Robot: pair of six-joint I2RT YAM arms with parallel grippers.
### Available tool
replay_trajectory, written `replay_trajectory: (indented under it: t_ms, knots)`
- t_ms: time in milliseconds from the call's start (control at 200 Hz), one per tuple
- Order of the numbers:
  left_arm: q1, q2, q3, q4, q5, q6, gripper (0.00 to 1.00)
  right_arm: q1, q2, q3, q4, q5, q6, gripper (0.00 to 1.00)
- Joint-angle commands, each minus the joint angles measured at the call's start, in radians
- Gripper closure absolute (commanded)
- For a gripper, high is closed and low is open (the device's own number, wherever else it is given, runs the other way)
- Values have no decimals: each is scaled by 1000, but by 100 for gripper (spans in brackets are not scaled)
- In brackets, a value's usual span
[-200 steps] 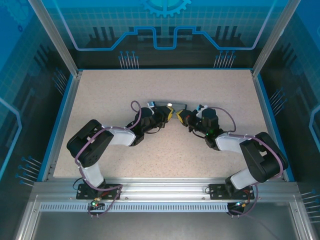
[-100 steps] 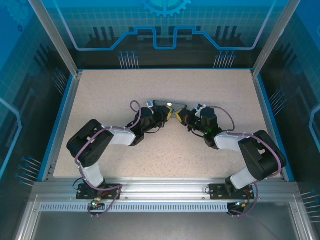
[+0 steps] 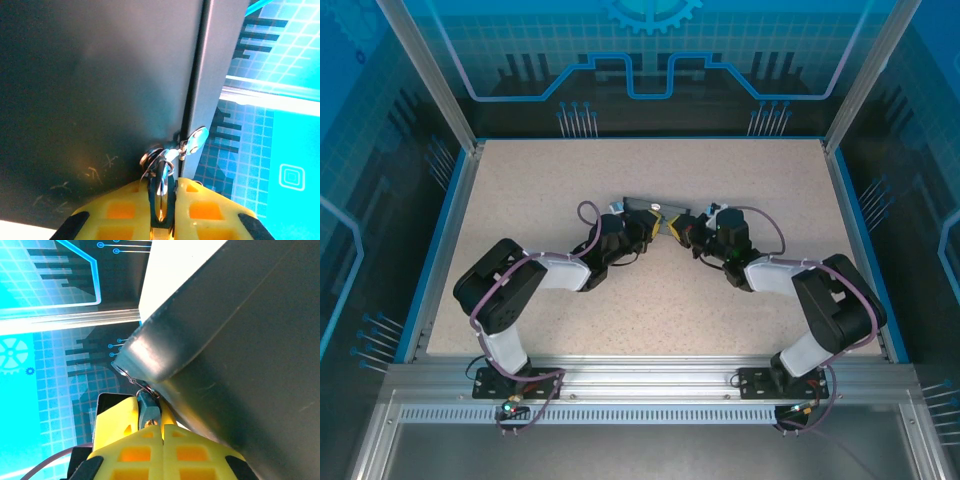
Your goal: Unlock a padlock with a key
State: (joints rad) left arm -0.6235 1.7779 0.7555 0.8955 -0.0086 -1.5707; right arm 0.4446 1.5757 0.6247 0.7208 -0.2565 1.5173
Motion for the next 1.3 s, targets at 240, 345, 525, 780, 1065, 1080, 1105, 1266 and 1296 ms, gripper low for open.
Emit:
replay_trajectory:
  t_ms: [240,345,525,780,1065,1080,1105,1266,1296]
  knots:
    - [-33,-27,20,45,94,16,100,16,51,10,7,1,-52,100]
    - [-33,-35,16,46,90,16,100,13,40,-12,17,8,-48,100]
    - [-33,-41,18,45,90,18,100,6,6,-40,10,23,-61,100]
    - [-34,-41,24,45,96,23,100,8,14,-15,-1,2,-88,100]
    - [-38,-48,14,44,94,29,100,0,57,-13,141,-35,110,100]
    - [-37,-48,13,44,94,29,100,-1,57,-12,141,-36,117,100]
    - [-38,-48,13,44,94,29,100,-1,55,-11,140,-36,123,100]
    - [-39,-50,13,43,95,28,100,-11,40,-1,106,-48,128,100]
    - [-38,-49,15,43,97,28,100,-12,37,7,84,-55,114,100]
